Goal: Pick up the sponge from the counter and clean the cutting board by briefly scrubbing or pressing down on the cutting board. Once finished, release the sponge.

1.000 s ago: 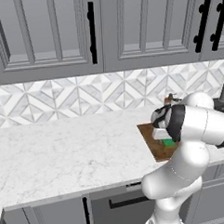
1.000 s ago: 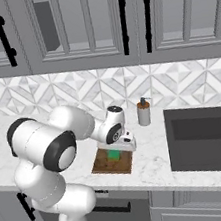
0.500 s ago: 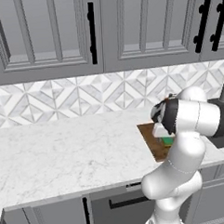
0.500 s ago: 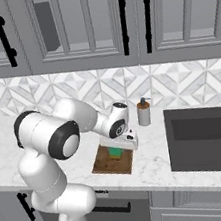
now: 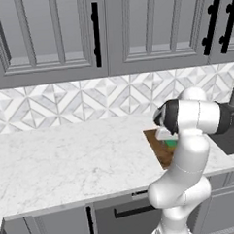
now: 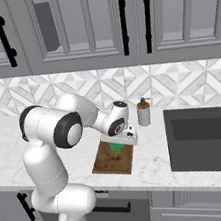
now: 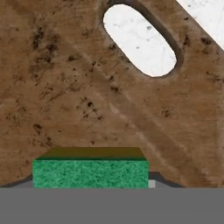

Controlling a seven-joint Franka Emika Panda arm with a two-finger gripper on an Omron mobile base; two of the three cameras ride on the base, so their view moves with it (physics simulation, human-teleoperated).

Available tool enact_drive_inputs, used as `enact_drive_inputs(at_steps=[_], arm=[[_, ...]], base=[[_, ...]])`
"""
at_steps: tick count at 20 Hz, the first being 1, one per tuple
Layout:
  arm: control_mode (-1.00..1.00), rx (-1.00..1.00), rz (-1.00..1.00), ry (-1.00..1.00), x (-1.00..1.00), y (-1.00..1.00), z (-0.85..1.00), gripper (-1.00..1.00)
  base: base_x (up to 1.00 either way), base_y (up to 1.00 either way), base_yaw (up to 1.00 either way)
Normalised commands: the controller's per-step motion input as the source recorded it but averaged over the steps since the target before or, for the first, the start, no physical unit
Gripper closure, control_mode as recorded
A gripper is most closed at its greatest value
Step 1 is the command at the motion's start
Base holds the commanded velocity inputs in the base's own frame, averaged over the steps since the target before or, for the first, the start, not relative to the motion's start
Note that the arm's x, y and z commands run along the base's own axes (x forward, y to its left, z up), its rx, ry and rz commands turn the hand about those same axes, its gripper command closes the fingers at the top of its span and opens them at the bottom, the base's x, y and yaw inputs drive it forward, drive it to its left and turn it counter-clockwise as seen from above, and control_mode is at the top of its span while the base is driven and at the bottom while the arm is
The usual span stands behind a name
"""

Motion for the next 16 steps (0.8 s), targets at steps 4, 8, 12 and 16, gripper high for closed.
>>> enact_drive_inputs(at_steps=[4,8,12,16], arm=[[-1.0,-0.02,0.0,-0.06,0.01,0.22,-0.7,1.0],[-1.0,0.01,0.0,-0.19,0.28,0.0,0.01,1.0],[-1.0,0.0,0.0,-0.06,0.52,0.16,-0.01,1.0],[-1.0,0.0,0.0,0.0,0.45,0.31,-0.25,1.0]], base=[[0.0,0.0,0.0],[0.0,0.0,0.0],[0.0,0.0,0.0],[0.0,0.0,0.0]])
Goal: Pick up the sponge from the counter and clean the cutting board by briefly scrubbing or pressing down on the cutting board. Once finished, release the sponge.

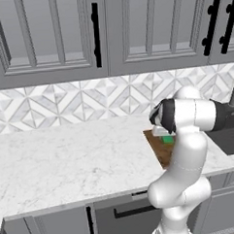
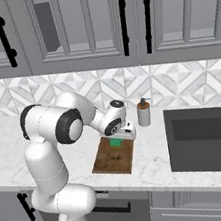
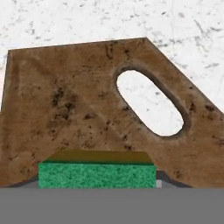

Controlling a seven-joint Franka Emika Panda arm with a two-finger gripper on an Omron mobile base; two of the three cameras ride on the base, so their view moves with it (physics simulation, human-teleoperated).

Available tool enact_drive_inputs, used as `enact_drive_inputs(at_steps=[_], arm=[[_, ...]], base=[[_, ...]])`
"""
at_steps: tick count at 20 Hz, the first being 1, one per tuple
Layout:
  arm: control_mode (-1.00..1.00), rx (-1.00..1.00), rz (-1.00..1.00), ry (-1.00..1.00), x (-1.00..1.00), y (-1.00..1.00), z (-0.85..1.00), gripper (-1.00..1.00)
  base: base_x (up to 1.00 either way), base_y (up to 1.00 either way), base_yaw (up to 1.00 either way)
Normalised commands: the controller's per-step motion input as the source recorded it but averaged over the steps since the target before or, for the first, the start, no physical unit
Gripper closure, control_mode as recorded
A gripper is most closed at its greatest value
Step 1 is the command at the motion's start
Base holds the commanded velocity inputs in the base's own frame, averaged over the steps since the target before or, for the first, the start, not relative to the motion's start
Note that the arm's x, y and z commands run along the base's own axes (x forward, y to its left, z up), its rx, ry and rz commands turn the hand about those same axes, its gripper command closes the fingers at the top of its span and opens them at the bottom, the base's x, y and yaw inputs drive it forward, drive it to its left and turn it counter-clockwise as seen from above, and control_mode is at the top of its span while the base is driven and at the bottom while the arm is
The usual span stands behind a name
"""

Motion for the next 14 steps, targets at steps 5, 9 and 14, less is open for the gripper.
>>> enact_drive_inputs(at_steps=[5,9,14], arm=[[-1.0,0.0,0.0,0.0,0.08,0.26,-0.85,1.0],[-1.0,0.0,0.0,-0.2,0.0,0.22,-0.03,1.0],[-1.0,0.0,0.0,-0.05,0.08,0.61,-0.02,1.0]], base=[[0.0,0.0,0.0],[0.0,0.0,0.0],[0.0,0.0,0.0]])
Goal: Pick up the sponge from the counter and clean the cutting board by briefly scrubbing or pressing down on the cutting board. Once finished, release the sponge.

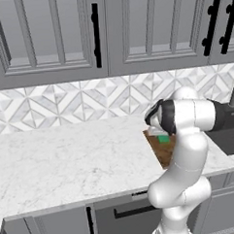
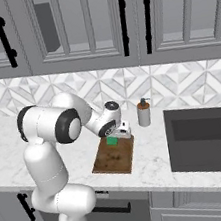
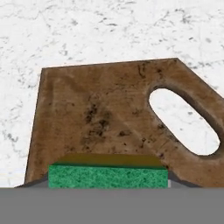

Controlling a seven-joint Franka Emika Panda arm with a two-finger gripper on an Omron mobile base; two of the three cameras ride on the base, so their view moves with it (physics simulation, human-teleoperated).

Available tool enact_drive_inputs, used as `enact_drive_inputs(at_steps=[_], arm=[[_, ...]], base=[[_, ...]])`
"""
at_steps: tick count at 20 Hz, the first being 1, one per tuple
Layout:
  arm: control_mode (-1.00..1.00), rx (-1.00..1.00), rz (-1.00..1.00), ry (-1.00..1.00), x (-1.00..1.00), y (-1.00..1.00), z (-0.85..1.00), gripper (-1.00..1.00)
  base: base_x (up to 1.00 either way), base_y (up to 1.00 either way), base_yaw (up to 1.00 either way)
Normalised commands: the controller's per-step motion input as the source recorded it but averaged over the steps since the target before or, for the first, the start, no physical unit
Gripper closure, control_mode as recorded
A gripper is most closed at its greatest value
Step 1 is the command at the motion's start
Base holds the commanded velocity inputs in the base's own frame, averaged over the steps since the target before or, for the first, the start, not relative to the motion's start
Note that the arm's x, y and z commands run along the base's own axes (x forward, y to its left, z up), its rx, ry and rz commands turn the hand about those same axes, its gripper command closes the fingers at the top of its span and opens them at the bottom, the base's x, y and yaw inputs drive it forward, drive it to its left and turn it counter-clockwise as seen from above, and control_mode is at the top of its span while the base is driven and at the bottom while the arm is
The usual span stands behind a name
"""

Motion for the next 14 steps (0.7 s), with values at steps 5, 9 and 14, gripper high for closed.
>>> enact_drive_inputs(at_steps=[5,9,14], arm=[[-1.0,0.0,0.0,0.0,0.0,0.39,-0.63,1.0],[-1.0,0.0,0.0,0.0,0.0,0.22,-0.68,1.0],[-1.0,-0.01,0.0,0.0,-0.05,0.38,0.25,1.0]], base=[[0.0,0.0,0.0],[0.0,0.0,0.0],[0.0,0.0,0.0]])
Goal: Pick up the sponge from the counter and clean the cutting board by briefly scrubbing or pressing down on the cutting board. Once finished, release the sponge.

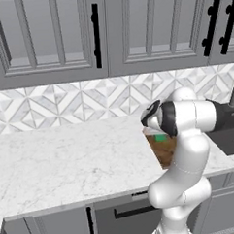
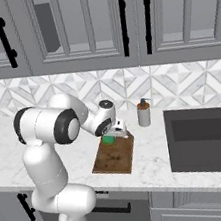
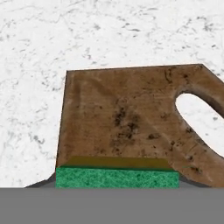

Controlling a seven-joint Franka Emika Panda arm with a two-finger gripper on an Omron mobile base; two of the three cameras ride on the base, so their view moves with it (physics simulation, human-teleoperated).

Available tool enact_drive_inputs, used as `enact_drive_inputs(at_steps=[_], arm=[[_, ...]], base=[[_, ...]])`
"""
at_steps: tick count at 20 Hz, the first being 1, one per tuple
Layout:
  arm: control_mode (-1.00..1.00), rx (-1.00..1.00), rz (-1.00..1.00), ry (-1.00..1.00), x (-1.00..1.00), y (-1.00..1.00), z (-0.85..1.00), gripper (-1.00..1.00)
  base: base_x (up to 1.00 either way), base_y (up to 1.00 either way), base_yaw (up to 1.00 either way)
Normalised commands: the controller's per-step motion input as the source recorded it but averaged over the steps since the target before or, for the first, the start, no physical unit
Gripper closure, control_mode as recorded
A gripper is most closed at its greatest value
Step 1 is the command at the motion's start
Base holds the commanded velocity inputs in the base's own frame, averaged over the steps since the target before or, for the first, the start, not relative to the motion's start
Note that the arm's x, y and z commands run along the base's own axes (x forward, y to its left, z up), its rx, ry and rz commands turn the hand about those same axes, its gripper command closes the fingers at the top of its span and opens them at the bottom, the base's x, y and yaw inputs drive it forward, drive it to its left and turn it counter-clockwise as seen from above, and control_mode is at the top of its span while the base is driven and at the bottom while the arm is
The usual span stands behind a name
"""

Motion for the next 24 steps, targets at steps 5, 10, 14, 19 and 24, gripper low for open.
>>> enact_drive_inputs(at_steps=[5,10,14,19,24], arm=[[-1.0,-0.01,0.0,0.05,-0.05,0.64,0.27,1.0],[-1.0,0.0,0.0,0.11,-0.15,0.71,0.02,1.0],[-1.0,0.0,0.0,0.08,-0.24,0.54,-0.01,1.0],[-1.0,0.0,0.0,0.02,-0.05,0.37,-0.22,1.0],[-1.0,0.0,0.0,-0.01,-0.01,0.02,-0.32,1.0]], base=[[0.0,0.0,0.0],[0.0,0.0,0.0],[0.0,0.0,0.0],[0.0,0.0,0.0],[0.0,0.0,0.0]])
